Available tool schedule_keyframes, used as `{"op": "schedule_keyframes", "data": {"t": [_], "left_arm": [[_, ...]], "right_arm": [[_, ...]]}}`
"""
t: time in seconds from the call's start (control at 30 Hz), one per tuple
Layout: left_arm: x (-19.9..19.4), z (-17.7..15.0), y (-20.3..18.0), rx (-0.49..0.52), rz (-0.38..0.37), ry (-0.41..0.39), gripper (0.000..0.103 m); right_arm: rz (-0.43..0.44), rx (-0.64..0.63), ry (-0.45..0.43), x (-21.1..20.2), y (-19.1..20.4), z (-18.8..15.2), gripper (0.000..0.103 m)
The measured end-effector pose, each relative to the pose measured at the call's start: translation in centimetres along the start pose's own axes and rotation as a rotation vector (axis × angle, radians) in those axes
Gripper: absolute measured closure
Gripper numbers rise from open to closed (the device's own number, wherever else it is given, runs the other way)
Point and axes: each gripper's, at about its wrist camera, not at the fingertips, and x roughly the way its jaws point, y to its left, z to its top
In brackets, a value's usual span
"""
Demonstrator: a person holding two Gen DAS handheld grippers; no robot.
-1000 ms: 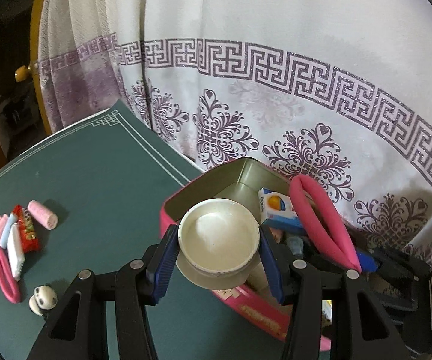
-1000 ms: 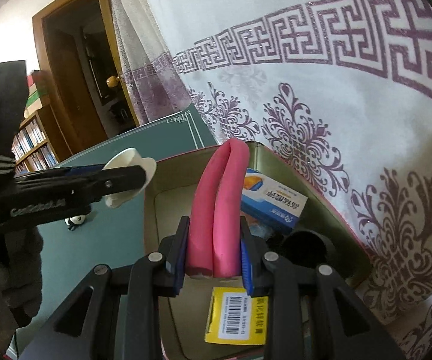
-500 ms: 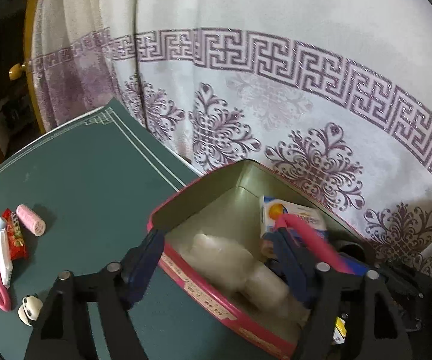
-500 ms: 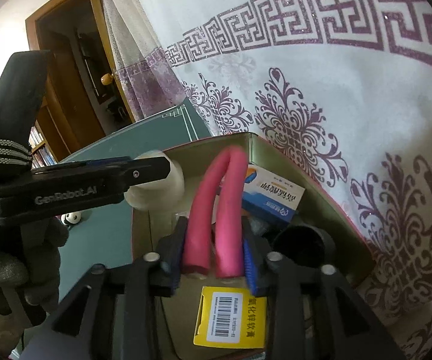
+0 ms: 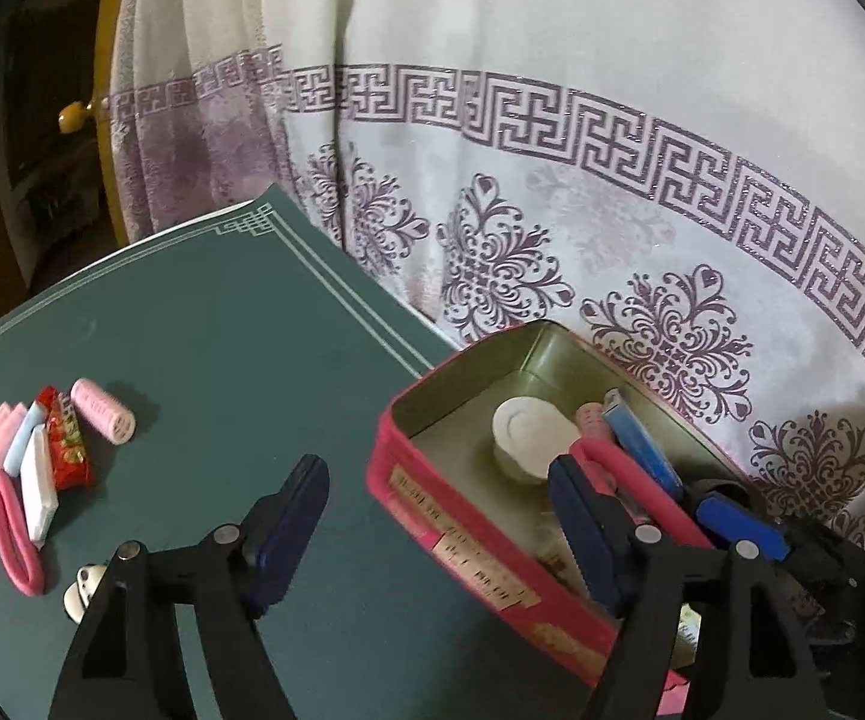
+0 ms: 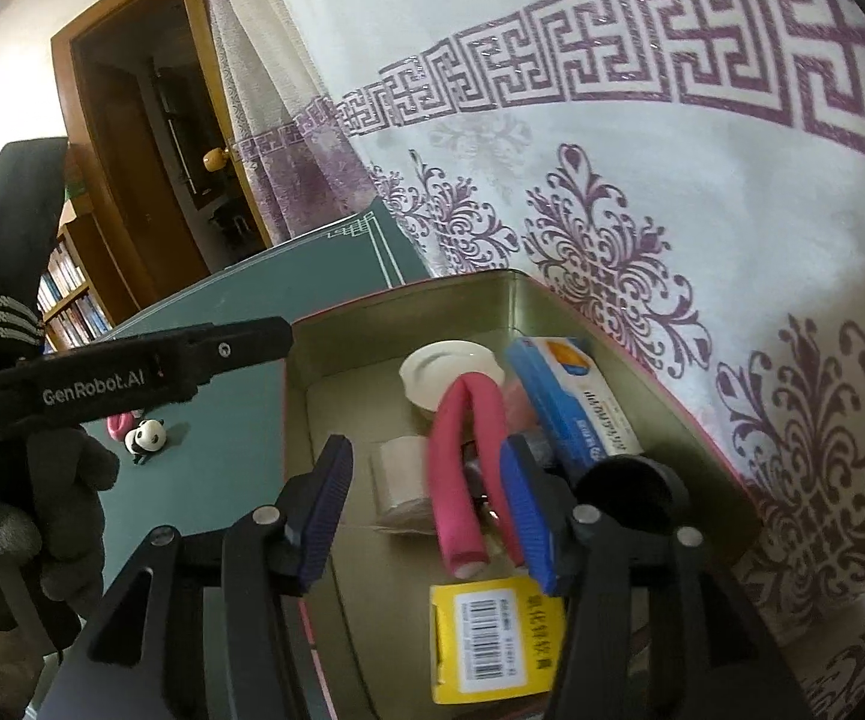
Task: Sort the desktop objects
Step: 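Move both tools back over the remaining items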
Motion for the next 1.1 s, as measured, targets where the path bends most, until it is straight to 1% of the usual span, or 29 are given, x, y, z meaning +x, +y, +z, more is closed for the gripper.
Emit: {"op": "schedule_keyframes", "data": {"t": [0.33,0.6,0.83,0.93,1.03,1.1], "left_arm": [[-1.8,-1.2,3.0,-0.045,0.024,-0.012,0.026],[-3.5,-2.5,7.7,-0.118,0.082,-0.022,0.026],[-4.9,-4.6,12.7,-0.201,0.132,-0.022,0.026],[-5.6,-5.5,14.9,-0.234,0.161,-0.027,0.026],[-6.0,-6.7,17.0,-0.245,0.226,-0.026,0.026],[-6.2,-7.5,18.7,-0.276,0.25,-0.018,0.026]], "right_arm": [[0.028,-0.033,-0.007,-0.1,3.0,0.6,0.045],[0.067,-0.076,-0.007,0.3,6.0,0.8,0.042],[0.098,-0.121,0.016,1.2,8.9,0.7,0.041],[0.113,-0.136,0.028,1.7,10.2,0.6,0.038],[0.127,-0.15,0.045,2.3,11.4,0.4,0.035],[0.132,-0.164,0.057,2.7,12.2,0.1,0.035]]}}
